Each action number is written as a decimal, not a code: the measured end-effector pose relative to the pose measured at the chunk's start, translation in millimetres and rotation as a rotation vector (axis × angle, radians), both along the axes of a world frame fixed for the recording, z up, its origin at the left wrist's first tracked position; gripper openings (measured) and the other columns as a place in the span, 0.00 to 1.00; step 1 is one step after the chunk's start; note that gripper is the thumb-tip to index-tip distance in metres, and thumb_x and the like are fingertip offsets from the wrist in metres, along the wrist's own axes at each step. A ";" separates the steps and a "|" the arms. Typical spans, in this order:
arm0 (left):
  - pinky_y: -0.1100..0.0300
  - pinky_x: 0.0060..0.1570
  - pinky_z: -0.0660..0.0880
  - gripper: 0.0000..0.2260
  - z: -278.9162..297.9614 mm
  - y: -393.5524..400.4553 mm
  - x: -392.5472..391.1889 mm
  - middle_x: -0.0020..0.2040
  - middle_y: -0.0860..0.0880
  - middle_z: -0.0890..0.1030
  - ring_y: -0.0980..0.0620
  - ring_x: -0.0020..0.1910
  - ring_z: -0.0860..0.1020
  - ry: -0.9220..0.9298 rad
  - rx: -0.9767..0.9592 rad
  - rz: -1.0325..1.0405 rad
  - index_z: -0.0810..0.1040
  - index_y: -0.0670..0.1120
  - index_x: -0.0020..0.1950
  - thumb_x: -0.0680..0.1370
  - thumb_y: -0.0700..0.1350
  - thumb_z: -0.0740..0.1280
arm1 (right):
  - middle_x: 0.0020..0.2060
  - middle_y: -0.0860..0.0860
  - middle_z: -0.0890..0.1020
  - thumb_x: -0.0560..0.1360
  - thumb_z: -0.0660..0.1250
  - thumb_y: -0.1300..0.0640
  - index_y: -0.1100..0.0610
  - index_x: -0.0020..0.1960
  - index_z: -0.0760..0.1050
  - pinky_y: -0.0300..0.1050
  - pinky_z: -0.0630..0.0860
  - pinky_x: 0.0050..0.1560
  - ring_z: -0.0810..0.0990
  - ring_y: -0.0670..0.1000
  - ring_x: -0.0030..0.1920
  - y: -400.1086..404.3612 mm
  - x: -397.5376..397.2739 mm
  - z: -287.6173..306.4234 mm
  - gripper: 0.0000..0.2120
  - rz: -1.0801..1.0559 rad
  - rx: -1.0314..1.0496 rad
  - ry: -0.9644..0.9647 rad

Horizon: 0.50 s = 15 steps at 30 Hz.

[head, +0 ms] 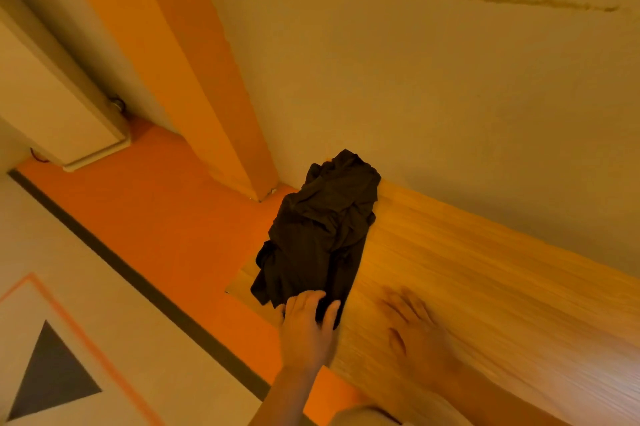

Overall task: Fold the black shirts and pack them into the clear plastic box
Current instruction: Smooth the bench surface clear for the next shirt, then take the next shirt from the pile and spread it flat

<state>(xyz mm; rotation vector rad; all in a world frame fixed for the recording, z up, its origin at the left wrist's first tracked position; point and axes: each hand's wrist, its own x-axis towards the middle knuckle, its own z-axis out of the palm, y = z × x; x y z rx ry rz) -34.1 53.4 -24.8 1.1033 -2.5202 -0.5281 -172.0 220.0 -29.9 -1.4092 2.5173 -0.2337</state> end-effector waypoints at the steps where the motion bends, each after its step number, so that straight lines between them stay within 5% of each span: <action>1: 0.51 0.50 0.74 0.19 2.7 -1.3 -3.7 0.49 0.54 0.80 0.53 0.48 0.77 0.030 0.075 0.038 0.80 0.50 0.57 0.78 0.61 0.59 | 0.66 0.48 0.75 0.78 0.50 0.48 0.48 0.67 0.69 0.47 0.51 0.70 0.68 0.54 0.67 1.5 0.3 -1.3 0.19 -0.006 0.011 0.001; 5: 0.53 0.54 0.74 0.21 11.3 -9.4 -18.8 0.61 0.48 0.73 0.47 0.55 0.77 -0.114 0.264 0.178 0.68 0.46 0.70 0.80 0.51 0.64 | 0.68 0.49 0.74 0.82 0.37 0.46 0.49 0.67 0.72 0.45 0.48 0.71 0.65 0.53 0.69 5.4 0.5 -0.3 0.29 -0.012 0.057 -0.005; 9: 0.52 0.53 0.70 0.09 11.7 -7.3 -21.1 0.50 0.49 0.79 0.45 0.49 0.79 -0.120 0.173 0.130 0.78 0.47 0.57 0.79 0.47 0.67 | 0.67 0.49 0.75 0.82 0.44 0.47 0.50 0.66 0.74 0.45 0.47 0.71 0.66 0.54 0.68 5.0 0.5 0.7 0.24 -0.017 0.053 -0.009; 12: 0.50 0.49 0.70 0.05 17.1 -0.4 -20.9 0.46 0.51 0.81 0.47 0.47 0.80 0.055 0.062 0.085 0.81 0.48 0.49 0.75 0.45 0.72 | 0.64 0.49 0.77 0.74 0.54 0.48 0.50 0.63 0.76 0.49 0.62 0.69 0.74 0.56 0.64 1.8 0.2 -1.3 0.22 0.014 -0.032 0.028; 15: 0.54 0.49 0.69 0.07 37.0 4.1 -20.5 0.44 0.52 0.83 0.51 0.45 0.81 0.187 0.013 0.001 0.83 0.47 0.49 0.76 0.48 0.67 | 0.60 0.51 0.80 0.73 0.55 0.45 0.53 0.63 0.76 0.49 0.78 0.54 0.82 0.53 0.56 -13.2 -1.0 18.9 0.24 0.002 -0.101 0.009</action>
